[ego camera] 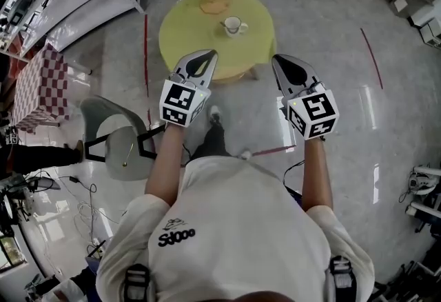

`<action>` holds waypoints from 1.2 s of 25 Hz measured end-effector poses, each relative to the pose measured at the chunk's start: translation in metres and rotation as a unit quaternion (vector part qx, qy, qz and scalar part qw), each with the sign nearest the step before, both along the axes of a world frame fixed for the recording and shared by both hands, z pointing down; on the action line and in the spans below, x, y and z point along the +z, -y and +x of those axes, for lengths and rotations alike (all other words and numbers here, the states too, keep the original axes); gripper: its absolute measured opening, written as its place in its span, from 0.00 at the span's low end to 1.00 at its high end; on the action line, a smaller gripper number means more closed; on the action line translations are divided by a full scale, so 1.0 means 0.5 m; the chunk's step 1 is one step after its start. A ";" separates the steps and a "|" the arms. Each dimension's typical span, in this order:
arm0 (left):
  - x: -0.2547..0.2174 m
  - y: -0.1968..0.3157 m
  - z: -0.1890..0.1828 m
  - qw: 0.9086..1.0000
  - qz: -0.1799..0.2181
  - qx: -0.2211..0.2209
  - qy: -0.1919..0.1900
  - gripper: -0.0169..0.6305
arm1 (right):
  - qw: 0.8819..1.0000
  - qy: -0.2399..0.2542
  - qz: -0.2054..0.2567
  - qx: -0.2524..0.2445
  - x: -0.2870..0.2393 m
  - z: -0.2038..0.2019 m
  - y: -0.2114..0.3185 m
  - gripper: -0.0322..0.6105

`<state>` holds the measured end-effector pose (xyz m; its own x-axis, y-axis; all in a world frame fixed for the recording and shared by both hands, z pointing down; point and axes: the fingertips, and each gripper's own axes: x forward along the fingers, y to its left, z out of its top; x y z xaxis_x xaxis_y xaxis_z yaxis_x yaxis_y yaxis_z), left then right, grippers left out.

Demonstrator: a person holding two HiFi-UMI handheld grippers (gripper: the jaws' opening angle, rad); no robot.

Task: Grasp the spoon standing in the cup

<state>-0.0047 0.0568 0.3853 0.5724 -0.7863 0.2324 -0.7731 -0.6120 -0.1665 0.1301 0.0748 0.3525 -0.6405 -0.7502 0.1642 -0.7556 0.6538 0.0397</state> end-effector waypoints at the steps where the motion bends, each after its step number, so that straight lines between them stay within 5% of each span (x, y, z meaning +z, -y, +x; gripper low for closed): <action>1: 0.004 0.008 0.001 1.000 -0.001 0.001 0.002 0.07 | 1.000 -0.001 -0.001 0.000 0.002 -0.001 0.009 0.08; 15: 0.027 0.282 -0.062 1.000 -0.008 0.017 0.000 0.07 | 1.000 -0.008 -0.005 0.014 0.004 -0.073 0.268 0.08; 30: 0.105 0.556 -0.134 0.995 -0.070 0.064 -0.005 0.07 | 0.996 -0.027 -0.066 0.053 0.073 -0.170 0.533 0.07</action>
<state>-0.0716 -0.2210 0.4378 0.6683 -0.6674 0.3285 -0.6887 -0.7220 -0.0658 0.0449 -0.1917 0.3888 -0.5456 -0.7830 0.2988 -0.8201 0.5721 0.0017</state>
